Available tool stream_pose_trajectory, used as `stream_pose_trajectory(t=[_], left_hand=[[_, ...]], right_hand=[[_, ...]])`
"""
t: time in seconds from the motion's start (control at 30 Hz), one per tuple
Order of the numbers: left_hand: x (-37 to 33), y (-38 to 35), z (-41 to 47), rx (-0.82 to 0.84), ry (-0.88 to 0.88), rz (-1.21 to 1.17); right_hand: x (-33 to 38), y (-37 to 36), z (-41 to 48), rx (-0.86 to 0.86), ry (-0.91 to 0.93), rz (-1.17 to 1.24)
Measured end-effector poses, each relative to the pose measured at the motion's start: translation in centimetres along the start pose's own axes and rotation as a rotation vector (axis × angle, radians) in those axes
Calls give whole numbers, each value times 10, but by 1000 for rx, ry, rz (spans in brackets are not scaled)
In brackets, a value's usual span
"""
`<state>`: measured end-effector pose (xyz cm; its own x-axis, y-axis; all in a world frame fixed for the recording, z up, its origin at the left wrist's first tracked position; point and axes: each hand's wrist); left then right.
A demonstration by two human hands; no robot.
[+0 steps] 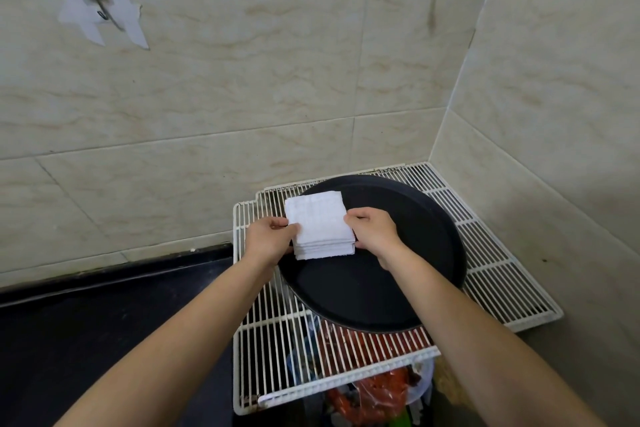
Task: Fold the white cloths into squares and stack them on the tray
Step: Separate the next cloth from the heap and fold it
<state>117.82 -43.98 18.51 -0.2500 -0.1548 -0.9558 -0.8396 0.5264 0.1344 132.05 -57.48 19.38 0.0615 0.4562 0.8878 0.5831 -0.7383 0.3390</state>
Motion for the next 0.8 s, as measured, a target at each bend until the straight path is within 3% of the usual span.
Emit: stream_pose_trajectory(t=[0.33,0.6,0.7,0.8], left_hand=[[-4,-5,-7,-38,-14,-57],[4,1,-15,-43,-26,13],[-12,20,-26,-108,-172,168],[-23,56,-41,-179,-430,483]], right_hand=[[3,7,-7,63,-52,93],[-6,8,-15,36,-13,-1],[8,11,-19,-49,108,-134],[26,4,-26,-138,330,-321]])
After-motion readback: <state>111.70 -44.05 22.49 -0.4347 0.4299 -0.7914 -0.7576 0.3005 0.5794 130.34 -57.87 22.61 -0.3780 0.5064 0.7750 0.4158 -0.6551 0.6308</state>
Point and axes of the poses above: each hand's wrist, its own z-axis towards the middle knuckle, its own y-axis out of the back of the hand, x = y × z, and after that the axes turned 4 degrees about -y, right-handed
